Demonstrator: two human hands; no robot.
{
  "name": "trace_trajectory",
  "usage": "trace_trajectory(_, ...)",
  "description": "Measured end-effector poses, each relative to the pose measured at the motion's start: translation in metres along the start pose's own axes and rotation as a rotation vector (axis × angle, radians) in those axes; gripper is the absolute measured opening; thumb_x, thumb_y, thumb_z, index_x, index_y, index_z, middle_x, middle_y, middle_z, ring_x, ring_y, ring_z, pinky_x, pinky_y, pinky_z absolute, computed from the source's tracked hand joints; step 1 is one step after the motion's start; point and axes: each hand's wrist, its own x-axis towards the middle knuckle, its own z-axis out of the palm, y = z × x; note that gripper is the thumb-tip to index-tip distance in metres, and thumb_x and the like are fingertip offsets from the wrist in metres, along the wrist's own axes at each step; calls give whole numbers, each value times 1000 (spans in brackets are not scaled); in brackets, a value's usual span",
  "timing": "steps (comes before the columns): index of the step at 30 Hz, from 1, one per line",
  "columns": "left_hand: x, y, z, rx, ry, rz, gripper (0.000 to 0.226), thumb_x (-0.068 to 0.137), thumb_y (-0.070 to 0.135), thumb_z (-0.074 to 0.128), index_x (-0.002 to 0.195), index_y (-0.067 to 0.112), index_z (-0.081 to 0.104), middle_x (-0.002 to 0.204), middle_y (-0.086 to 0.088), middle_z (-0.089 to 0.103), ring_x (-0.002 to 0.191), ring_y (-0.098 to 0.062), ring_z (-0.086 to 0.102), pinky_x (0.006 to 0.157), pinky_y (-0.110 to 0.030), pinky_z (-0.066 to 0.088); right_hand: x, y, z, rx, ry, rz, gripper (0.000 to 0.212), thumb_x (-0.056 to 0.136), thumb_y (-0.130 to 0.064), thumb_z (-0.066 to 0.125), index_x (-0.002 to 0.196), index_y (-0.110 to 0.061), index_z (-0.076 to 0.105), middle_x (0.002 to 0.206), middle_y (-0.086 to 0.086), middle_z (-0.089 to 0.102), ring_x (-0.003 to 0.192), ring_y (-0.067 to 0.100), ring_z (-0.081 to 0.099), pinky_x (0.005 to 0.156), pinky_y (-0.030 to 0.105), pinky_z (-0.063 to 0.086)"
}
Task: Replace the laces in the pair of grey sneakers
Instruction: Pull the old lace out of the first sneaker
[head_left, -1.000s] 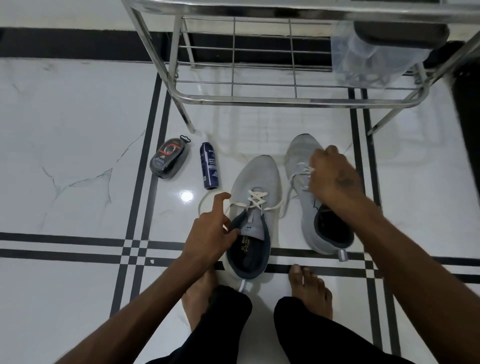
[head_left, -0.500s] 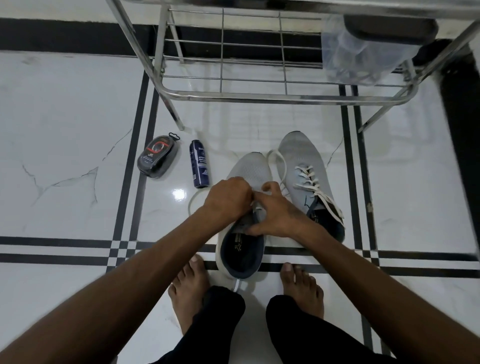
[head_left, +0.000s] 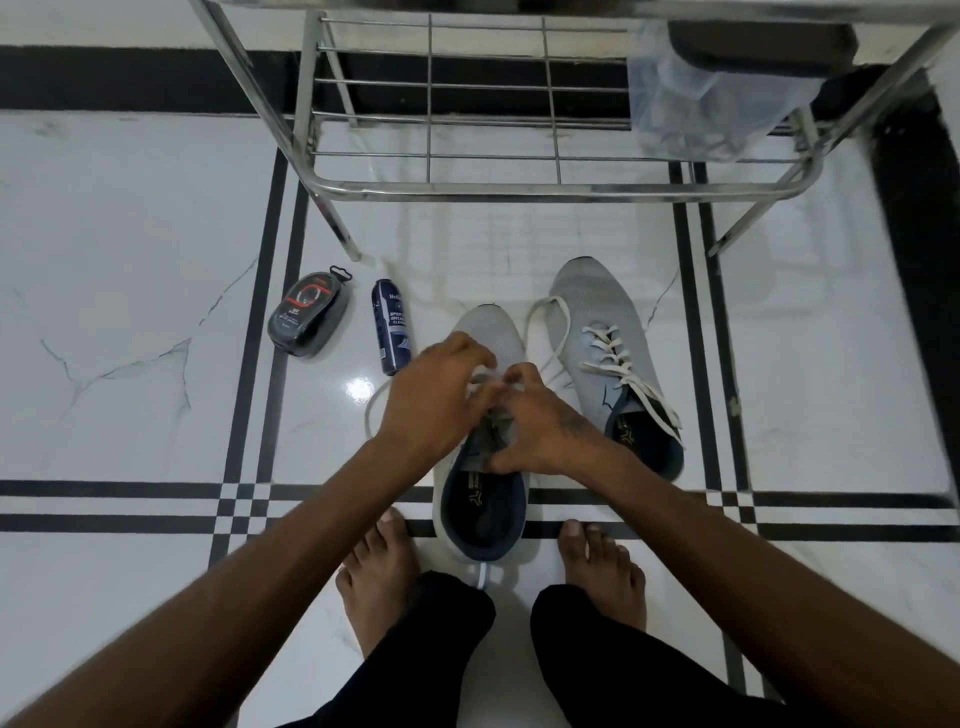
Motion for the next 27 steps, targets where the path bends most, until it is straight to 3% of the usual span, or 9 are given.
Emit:
trace_trajectory(5, 17, -13, -19, 237, -505, -46, 21, 91, 36, 67, 111, 31, 67, 111, 3, 69, 103, -20, 63, 85, -35, 51, -1, 3, -2, 7, 2, 8, 88, 66, -36, 86, 143, -27, 44, 137, -3, 21, 112, 18, 50, 93, 34, 50)
trace_trajectory(8, 8, -36, -28, 4, -305, -89, 4, 90, 30, 69, 91, 26, 70, 91, 10, 69, 86, -14, 64, 76, -31, 49, -3, 7, -4, 44, 4, 4, 99, 66, -35, 87, 151, -29, 36, 140, -2, 21, 120, 18, 46, 98, 30, 46)
trace_trajectory(11, -11, -58, -29, -552, -56, -514, 10, 94, 20, 65, 87, 15, 69, 87, 3, 69, 75, -14, 61, 68, -29, 47, -5, 11, -4, 62, 3, 9, 101, 68, -35, 87, 153, -31, 33, 141, -2, 21, 124, 19, 43, 102, 30, 44)
trace_trajectory(13, -23, -63, -25, -634, -3, -736, 14, 98, 23, 57, 98, 14, 68, 103, -2, 70, 84, -18, 64, 70, -34, 52, -4, 9, -4, 48, 4, 13, 100, 68, -36, 87, 153, -28, 34, 141, -1, 21, 123, 19, 43, 102, 30, 44)
trace_trajectory(15, -27, -56, -20, -292, 102, -622, 18, 99, 28, 53, 109, 18, 64, 114, 0, 66, 91, -19, 65, 81, -38, 53, -2, 7, -4, 45, 6, 10, 99, 68, -35, 87, 151, -24, 36, 138, -2, 21, 120, 18, 45, 100, 28, 44)
trace_trajectory(17, -20, -30, -17, -48, 186, -235, 22, 96, 28, 57, 115, 20, 63, 117, 3, 63, 94, -17, 63, 79, -33, 50, 0, 5, -4, 37, 8, 1, 94, 68, -32, 87, 148, -20, 39, 135, 0, 23, 116, 17, 47, 98, 28, 46)
trace_trajectory(20, -2, 7, -3, 117, -166, 80, 27, 93, 36, 59, 116, 23, 65, 113, 2, 64, 97, -19, 64, 70, -30, 45, -1, 5, -3, 44, 6, -24, 74, 67, -25, 86, 133, -19, 52, 132, 1, 25, 115, 17, 49, 97, 31, 49)
trace_trajectory(22, 7, 13, 4, 334, -321, 67, 22, 93, 33, 60, 111, 22, 64, 109, -2, 66, 98, -24, 65, 68, -32, 42, -1, 6, -4, 45, -2, -17, 71, 67, -28, 86, 130, -19, 54, 133, 0, 25, 118, 17, 49, 98, 32, 48)
trace_trajectory(27, 2, -38, -21, 384, -241, -152, 14, 92, 13, 56, 103, 19, 63, 106, -6, 66, 95, -32, 65, 74, -37, 48, -1, 13, -5, 56, -15, 10, 97, 67, -35, 87, 150, -23, 39, 140, -2, 23, 127, 19, 41, 106, 33, 43)
